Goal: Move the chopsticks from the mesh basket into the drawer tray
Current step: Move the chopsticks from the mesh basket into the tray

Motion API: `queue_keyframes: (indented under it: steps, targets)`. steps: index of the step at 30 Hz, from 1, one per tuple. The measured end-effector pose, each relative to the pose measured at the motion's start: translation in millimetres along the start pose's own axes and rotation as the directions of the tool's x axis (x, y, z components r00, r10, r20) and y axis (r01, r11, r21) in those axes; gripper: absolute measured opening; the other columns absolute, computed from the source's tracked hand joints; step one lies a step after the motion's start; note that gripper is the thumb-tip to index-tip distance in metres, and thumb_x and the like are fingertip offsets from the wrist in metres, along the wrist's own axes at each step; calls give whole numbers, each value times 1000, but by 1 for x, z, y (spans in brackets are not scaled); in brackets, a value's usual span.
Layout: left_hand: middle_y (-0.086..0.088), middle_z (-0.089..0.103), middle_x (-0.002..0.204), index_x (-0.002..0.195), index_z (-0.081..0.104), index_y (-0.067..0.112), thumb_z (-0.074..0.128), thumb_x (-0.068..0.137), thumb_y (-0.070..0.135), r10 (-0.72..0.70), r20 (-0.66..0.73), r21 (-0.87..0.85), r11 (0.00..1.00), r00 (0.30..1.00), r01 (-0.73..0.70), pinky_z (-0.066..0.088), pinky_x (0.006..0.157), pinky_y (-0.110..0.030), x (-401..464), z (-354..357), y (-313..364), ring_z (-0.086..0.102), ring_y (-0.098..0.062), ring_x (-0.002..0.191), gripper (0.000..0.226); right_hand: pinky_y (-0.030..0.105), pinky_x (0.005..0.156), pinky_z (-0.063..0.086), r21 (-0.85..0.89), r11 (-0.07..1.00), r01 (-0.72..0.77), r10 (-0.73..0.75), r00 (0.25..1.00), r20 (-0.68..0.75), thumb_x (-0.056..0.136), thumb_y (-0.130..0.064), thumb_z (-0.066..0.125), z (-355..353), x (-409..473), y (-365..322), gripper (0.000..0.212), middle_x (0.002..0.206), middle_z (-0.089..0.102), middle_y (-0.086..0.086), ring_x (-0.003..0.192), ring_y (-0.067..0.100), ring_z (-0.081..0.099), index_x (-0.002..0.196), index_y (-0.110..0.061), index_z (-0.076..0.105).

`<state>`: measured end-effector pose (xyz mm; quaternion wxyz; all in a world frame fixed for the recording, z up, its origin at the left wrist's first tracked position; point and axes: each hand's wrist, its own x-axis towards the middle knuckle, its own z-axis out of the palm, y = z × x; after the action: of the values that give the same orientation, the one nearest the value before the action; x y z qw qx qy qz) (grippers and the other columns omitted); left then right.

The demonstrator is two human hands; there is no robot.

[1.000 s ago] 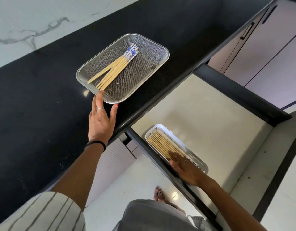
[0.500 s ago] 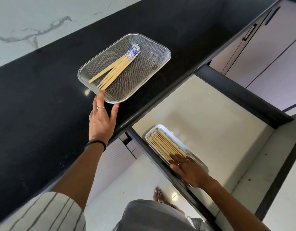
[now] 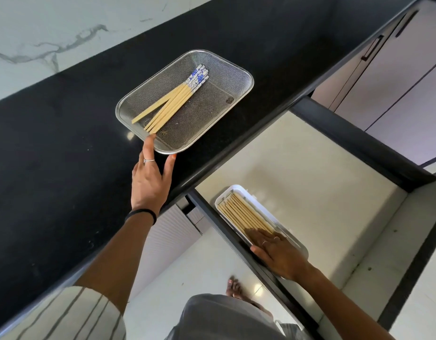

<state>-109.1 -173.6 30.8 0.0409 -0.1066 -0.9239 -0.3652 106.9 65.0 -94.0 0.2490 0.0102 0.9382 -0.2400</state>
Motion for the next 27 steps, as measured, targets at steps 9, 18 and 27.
queue_keyframes:
  steps: [9,18,27]
  targets:
    - [-16,43,148,147,17,28,44,99,43,4,10,16,1000,1000,-4,41,106,-56,0,0,-1,50,-37,127,57,39,121,-6,-55,998,-22,23,1000,21,86,-63,-1,15,10,-3,70,159,-2,-15,146,10,-11,150,-35,3]
    - [-14,44,148,145,18,31,45,99,41,1,4,-13,1000,1000,-1,41,107,-55,2,1,-3,48,-35,130,55,39,122,7,12,1000,20,-20,999,-30,89,-64,7,11,9,-8,66,159,8,-17,147,4,0,149,-37,2]
    - [-16,43,149,147,19,28,46,99,40,2,0,-8,1000,1000,-2,41,108,-54,0,1,-2,48,-36,130,56,30,120,8,126,990,-62,72,994,-79,95,-57,21,0,4,-6,61,159,12,-8,147,9,8,150,-29,18]
